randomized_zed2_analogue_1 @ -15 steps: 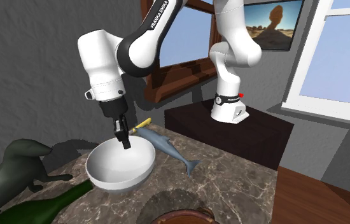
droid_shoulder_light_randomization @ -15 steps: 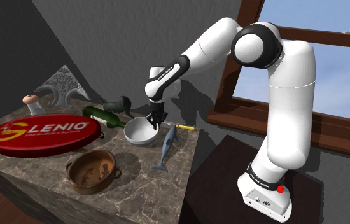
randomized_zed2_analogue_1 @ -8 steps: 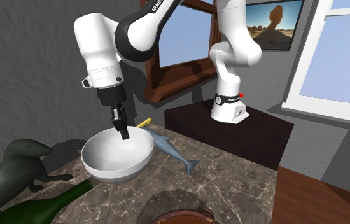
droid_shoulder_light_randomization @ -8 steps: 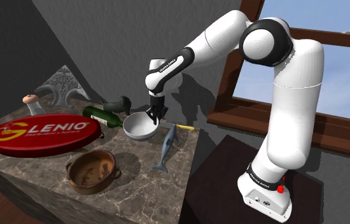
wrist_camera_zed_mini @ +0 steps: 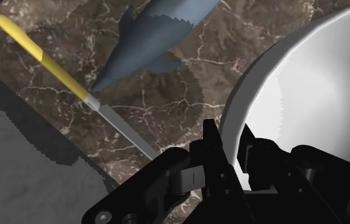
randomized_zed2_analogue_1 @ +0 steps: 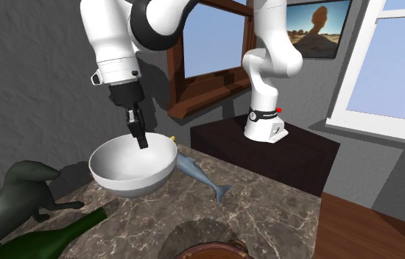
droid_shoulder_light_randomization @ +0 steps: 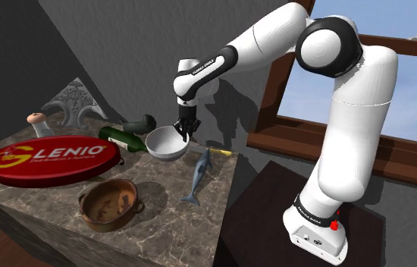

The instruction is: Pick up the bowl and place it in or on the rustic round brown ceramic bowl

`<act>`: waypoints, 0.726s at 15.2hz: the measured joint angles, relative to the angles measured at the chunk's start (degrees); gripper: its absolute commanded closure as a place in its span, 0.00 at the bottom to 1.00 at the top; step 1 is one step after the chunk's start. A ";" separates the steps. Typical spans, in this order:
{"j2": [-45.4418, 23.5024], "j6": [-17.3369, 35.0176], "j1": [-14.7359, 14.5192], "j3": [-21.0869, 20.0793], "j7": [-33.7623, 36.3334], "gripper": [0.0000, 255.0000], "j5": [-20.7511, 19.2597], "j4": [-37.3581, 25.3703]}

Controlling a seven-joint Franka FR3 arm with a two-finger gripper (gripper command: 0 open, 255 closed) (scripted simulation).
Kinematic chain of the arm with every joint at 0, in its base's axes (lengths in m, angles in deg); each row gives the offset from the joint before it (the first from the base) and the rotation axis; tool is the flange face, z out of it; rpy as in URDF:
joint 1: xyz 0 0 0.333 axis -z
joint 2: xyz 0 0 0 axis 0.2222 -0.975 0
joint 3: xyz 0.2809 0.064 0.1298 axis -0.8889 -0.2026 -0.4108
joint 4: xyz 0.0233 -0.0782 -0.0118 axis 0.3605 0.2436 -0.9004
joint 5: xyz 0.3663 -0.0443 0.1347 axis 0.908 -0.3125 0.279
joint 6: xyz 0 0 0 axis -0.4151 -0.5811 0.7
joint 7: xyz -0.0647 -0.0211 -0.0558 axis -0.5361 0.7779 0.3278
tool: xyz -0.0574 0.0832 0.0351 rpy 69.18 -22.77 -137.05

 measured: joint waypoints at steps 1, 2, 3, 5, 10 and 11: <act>0.35 -0.70 -0.09 -0.03 0.29 1.00 -0.09 -0.38; 0.72 -1.43 -0.06 0.01 0.38 1.00 -0.19 -0.74; 0.99 -2.12 -0.07 0.02 0.53 1.00 -0.27 -1.17; 2.04 -3.21 -0.11 0.03 0.79 1.00 -0.39 -1.24; 3.89 -6.64 -0.10 0.10 1.44 1.00 -0.75 -2.88; 4.14 -7.25 -0.08 0.13 1.51 1.00 -0.81 -3.23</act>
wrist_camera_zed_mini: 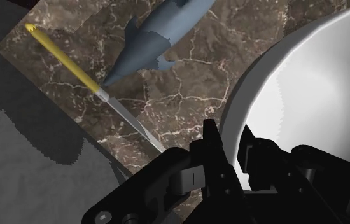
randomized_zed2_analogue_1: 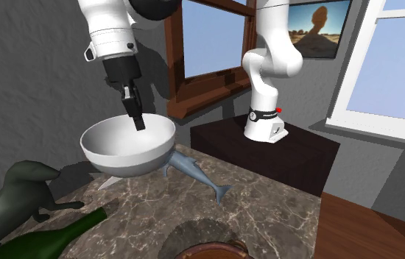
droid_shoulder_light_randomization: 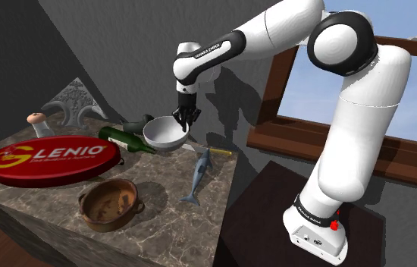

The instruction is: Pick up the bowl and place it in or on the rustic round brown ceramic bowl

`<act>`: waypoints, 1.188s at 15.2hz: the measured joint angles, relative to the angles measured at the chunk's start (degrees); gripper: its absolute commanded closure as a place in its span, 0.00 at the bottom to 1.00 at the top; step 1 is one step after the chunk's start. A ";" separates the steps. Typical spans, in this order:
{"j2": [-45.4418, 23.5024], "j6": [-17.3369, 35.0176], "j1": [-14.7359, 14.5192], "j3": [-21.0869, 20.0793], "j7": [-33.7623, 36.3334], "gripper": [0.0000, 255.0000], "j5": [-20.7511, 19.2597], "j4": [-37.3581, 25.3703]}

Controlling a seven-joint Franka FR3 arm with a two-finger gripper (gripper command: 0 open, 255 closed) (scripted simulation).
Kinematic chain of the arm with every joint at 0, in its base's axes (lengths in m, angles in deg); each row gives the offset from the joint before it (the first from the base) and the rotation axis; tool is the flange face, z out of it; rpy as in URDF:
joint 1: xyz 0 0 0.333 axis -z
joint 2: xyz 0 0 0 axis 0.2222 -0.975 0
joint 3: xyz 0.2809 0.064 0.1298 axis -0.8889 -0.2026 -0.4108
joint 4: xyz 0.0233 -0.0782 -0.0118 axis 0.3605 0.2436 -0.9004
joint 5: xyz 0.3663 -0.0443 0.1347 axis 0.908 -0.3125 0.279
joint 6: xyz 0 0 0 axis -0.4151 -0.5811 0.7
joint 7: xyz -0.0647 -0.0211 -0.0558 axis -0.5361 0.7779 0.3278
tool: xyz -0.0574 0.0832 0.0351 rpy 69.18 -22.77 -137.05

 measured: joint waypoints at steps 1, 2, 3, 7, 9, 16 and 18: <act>0.13 -0.29 -0.36 -0.25 0.67 1.00 -0.01 -0.26; -0.05 -0.23 -0.94 -0.68 1.65 1.00 0.00 -0.53; -0.21 -0.24 -1.52 -1.10 2.62 1.00 0.03 -0.85; -0.25 -0.02 -4.42 -3.20 7.56 1.00 0.06 -1.43; -1.09 -0.12 -6.05 -4.32 10.40 1.00 -0.04 -2.82; -4.80 -0.67 -11.49 -7.65 19.62 1.00 -0.88 -8.54; -6.63 -1.47 -13.07 -8.43 22.22 1.00 -1.34 -11.57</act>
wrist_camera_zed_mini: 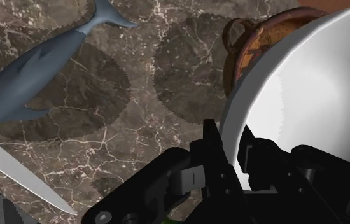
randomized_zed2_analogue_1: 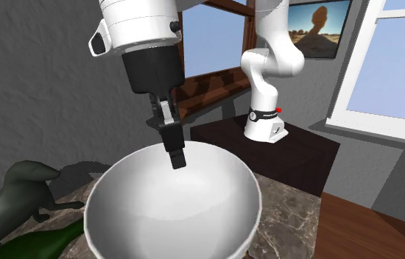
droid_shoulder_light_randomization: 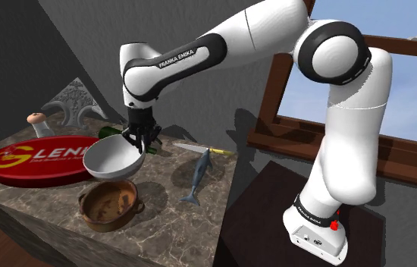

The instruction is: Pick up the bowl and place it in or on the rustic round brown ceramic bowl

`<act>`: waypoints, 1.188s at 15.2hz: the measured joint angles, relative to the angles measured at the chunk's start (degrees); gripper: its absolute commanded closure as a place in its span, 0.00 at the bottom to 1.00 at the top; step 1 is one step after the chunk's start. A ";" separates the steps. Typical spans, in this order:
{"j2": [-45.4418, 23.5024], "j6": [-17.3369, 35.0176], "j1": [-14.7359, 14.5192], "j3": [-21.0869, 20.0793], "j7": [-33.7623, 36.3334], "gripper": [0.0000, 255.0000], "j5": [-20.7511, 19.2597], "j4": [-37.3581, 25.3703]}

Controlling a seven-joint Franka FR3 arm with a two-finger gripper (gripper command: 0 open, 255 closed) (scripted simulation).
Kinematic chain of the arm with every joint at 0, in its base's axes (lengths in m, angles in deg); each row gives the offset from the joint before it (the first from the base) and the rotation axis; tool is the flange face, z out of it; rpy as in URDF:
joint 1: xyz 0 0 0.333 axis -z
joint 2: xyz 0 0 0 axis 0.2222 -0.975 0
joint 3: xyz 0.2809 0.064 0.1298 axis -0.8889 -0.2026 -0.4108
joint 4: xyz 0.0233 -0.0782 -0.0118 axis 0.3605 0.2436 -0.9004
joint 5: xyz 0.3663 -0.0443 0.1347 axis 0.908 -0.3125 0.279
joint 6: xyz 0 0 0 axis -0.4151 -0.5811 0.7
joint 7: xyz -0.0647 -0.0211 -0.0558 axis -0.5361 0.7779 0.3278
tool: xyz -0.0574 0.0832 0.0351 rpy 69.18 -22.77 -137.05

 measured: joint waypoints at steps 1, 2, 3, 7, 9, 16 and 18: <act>-1.01 -0.26 -0.89 -0.41 1.41 1.00 -0.26 -1.48; -1.63 -0.58 -1.72 -0.78 2.72 1.00 -0.49 -2.60; -2.92 -0.95 -2.53 -1.08 3.98 1.00 -0.82 -4.45; -4.81 -0.07 -4.18 -1.69 6.24 1.00 -1.28 -5.79; -5.68 0.98 -4.31 -1.68 6.26 1.00 -1.37 -5.62; -7.95 5.58 -4.54 -1.64 5.83 1.00 -1.43 -3.25; -8.68 6.81 -4.54 -1.59 5.62 1.00 -1.45 -2.73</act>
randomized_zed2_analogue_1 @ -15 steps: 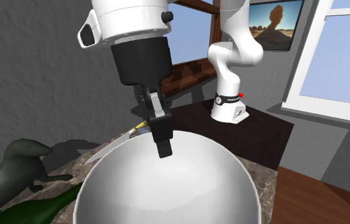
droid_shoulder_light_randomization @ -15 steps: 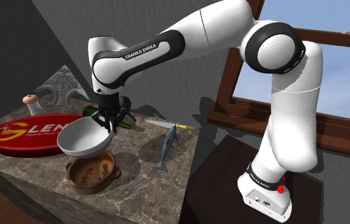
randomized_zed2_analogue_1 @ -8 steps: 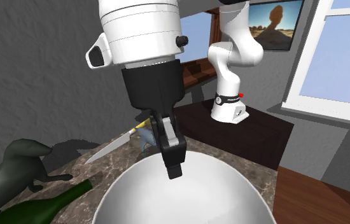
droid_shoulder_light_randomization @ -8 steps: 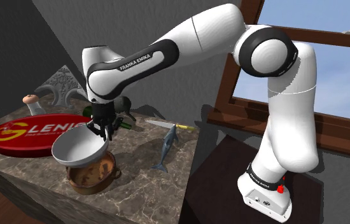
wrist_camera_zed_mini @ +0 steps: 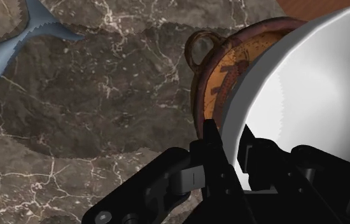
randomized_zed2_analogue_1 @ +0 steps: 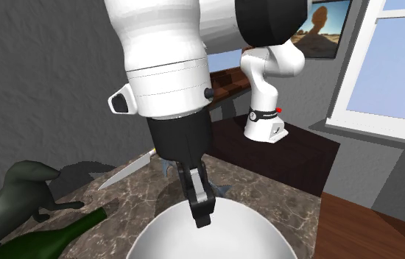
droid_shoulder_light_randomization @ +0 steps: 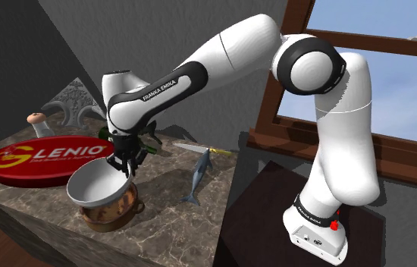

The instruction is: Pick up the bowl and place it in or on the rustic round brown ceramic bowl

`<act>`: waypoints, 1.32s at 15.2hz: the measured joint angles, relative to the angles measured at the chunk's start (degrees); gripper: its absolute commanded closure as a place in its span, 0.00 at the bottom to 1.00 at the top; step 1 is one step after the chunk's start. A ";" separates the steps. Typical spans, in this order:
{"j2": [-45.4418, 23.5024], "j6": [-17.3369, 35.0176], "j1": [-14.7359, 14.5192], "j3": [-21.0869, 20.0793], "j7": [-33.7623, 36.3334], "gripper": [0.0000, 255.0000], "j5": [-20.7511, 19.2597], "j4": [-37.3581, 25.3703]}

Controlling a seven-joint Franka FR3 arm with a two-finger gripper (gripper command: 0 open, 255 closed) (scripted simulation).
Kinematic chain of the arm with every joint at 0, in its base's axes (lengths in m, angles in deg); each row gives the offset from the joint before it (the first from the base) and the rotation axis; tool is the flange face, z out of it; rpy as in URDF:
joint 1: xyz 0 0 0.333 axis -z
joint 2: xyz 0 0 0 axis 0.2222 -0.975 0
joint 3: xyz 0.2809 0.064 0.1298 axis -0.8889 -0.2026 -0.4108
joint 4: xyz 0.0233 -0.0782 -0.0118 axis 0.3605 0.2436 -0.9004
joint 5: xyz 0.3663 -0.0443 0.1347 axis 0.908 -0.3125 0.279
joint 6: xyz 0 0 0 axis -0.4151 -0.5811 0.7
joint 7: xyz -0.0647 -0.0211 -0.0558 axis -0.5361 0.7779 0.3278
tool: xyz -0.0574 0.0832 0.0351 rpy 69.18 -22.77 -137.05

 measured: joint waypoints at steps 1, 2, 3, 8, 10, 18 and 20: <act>-0.38 0.61 -0.01 0.02 -0.09 1.00 -0.01 0.24; -0.75 1.20 -0.03 0.04 -0.17 1.00 -0.02 0.47; -1.17 1.85 -0.03 0.06 -0.28 1.00 -0.03 0.71; -1.56 2.59 -0.07 0.07 -0.35 1.00 -0.03 1.05; -1.57 2.61 -0.07 0.07 -0.35 1.00 -0.03 1.06; -1.08 1.77 0.00 0.06 -0.30 0.00 -0.03 0.64; 0.24 -0.87 0.28 0.08 -0.27 0.00 0.01 -0.71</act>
